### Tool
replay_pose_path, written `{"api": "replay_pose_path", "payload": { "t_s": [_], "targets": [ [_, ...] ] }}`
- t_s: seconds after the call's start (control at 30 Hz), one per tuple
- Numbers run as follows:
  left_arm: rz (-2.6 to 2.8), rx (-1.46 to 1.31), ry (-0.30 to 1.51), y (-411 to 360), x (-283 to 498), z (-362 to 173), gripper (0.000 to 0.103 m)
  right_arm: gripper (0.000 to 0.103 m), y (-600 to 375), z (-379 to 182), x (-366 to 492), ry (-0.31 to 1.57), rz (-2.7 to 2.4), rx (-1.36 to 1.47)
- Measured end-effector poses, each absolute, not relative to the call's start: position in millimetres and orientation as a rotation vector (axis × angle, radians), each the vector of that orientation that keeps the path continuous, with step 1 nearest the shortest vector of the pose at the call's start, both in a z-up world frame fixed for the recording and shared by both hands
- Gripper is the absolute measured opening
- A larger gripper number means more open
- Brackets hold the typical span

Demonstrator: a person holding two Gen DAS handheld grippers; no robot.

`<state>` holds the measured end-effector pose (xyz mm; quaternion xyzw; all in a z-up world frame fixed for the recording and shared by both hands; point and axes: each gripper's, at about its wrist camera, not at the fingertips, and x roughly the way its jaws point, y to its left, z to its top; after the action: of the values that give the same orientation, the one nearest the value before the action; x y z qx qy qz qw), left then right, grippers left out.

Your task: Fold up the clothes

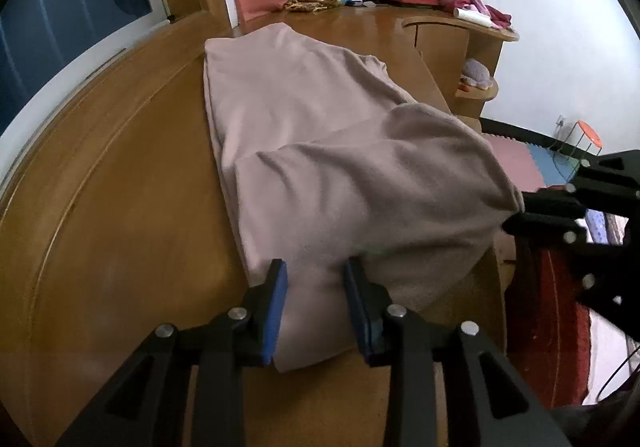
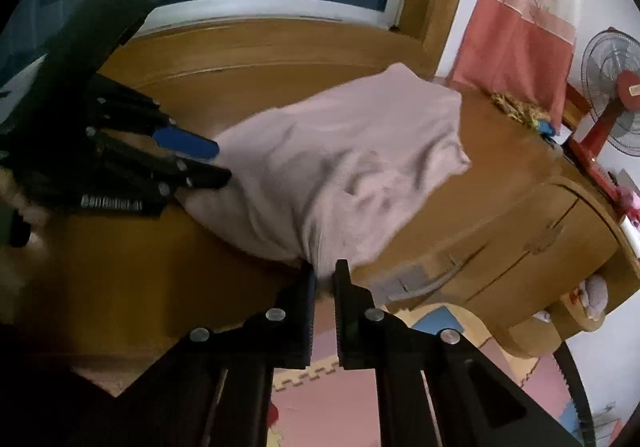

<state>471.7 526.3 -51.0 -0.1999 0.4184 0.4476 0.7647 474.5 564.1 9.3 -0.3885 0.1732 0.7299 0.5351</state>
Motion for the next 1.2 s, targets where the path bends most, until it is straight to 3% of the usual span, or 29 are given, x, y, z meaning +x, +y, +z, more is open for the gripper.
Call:
{"api": "replay_pose_path", "payload": {
  "t_s": [0.03, 0.23, 0.3, 0.37, 0.43, 0.5, 0.6, 0.7, 0.77, 0.8, 1.2],
  "targets": [
    [0.976, -0.431, 0.911, 526.0, 472.3, -51.0, 0.03, 0.0, 563.1, 6.8, 479.0, 0.412, 1.716, -0.939],
    [0.976, -0.44, 0.909, 527.4, 471.5, -50.0, 0.029, 0.001, 564.2, 19.1, 508.8, 0.6, 1.771, -0.764],
    [0.969, -0.439, 0.91, 527.5, 471.9, -49.6, 0.029, 0.011, 571.8, 23.7, 505.8, 0.722, 1.82, -0.648],
    [0.973, -0.442, 0.906, 527.3, 471.4, -49.1, 0.029, 0.03, 584.6, 23.3, 504.0, 0.83, 1.848, -0.548],
    [0.978, -0.444, 0.901, 525.9, 470.1, -48.9, 0.031, 0.031, 597.6, 21.3, 499.0, 0.877, 1.847, -0.514],
    [0.978, -0.435, 0.909, 523.9, 468.2, -48.0, 0.033, 0.018, 603.0, 16.8, 492.1, 0.827, 1.805, -0.591],
    [0.989, -0.441, 0.92, 519.6, 456.9, -40.9, 0.037, 0.018, 594.7, 17.5, 498.0, 0.822, 1.778, -0.624],
    [0.909, -0.502, 0.83, 510.2, 429.5, -24.2, 0.037, 0.026, 576.3, 27.1, 497.4, 0.767, 1.799, -0.656],
    [0.866, -0.501, 0.83, 504.6, 420.9, -25.6, 0.04, 0.048, 568.0, 27.5, 492.6, 0.703, 1.813, -0.689],
    [0.845, -0.499, 0.833, 502.0, 417.7, -26.9, 0.04, 0.051, 566.4, 25.1, 487.7, 0.67, 1.816, -0.714],
    [0.802, -0.391, 0.889, 508.0, 451.5, -54.9, 0.042, 0.052, 584.1, -5.8, 443.5, 0.543, 1.78, -0.851]
  ]
}}
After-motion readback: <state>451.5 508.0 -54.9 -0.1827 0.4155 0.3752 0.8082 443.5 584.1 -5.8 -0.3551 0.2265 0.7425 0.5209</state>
